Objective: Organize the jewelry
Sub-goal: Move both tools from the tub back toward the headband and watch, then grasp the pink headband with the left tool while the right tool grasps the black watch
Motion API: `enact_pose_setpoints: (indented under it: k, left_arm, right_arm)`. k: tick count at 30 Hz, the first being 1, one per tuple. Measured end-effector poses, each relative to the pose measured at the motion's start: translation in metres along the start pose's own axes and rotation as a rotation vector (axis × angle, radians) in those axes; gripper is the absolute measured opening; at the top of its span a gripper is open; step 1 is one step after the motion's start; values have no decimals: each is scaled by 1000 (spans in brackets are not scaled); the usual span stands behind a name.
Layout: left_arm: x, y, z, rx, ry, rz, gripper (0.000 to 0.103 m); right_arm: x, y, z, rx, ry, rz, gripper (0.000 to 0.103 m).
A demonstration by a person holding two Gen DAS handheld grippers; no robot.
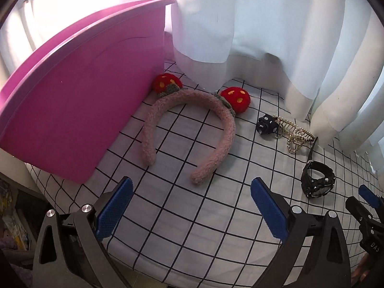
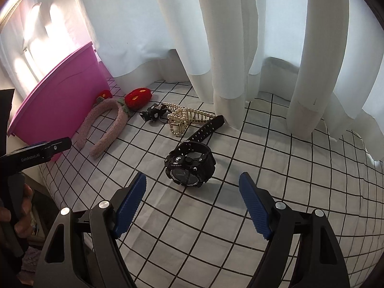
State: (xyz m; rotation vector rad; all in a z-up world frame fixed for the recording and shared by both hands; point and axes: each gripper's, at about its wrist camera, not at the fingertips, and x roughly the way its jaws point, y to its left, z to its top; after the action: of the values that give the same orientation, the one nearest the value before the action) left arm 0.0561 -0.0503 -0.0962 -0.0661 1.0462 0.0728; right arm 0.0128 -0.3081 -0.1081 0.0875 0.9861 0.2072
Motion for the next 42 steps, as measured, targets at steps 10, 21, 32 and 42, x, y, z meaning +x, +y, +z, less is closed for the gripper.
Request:
enact_pose_setpoints:
  k: [10, 21, 32, 42]
  left_arm:
    - [41, -17, 21, 79, -22, -30, 97]
    - [91, -16, 19, 119, 0, -72, 97]
    - [110, -23, 22, 132, 11, -86, 97]
    - [111, -27, 21, 155, -5, -69, 97]
  right_arm:
    - [37, 1, 9, 70, -18, -20, 76]
    - [69, 1, -7, 76, -61, -21, 79]
    - [95, 0, 0, 124, -47, -28, 79]
    - [96, 1, -2, 103, -76, -54, 79]
